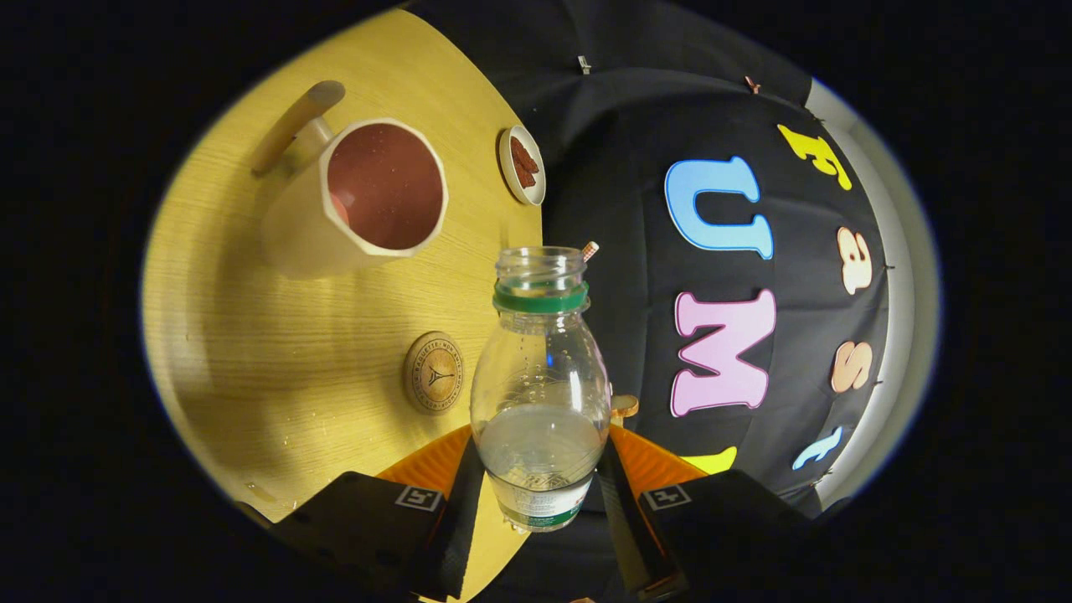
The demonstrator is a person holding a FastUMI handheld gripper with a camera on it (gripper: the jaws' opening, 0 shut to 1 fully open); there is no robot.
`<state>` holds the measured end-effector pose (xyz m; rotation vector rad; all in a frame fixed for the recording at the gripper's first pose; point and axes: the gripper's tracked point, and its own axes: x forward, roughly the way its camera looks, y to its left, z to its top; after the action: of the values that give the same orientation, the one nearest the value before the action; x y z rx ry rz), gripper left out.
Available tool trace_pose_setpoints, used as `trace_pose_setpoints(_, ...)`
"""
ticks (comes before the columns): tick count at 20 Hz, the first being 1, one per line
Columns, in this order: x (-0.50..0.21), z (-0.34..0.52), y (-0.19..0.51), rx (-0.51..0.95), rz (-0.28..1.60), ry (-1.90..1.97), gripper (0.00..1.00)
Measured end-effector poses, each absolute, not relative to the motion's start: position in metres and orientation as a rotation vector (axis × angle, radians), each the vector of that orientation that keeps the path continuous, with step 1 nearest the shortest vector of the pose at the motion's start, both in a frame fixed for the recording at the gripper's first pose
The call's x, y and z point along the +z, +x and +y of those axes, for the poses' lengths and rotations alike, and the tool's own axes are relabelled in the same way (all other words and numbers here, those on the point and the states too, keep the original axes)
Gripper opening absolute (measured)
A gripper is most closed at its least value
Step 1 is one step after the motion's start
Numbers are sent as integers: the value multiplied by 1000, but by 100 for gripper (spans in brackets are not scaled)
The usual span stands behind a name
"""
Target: Take the bottle from table, then pour the juice into the cup, finally place the bottle on the coaster
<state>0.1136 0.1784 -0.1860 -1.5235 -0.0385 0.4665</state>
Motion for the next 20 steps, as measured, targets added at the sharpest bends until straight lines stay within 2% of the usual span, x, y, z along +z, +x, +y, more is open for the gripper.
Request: trace_pose_setpoints(20, -195, 222, 126, 559, -211, -1764, 71)
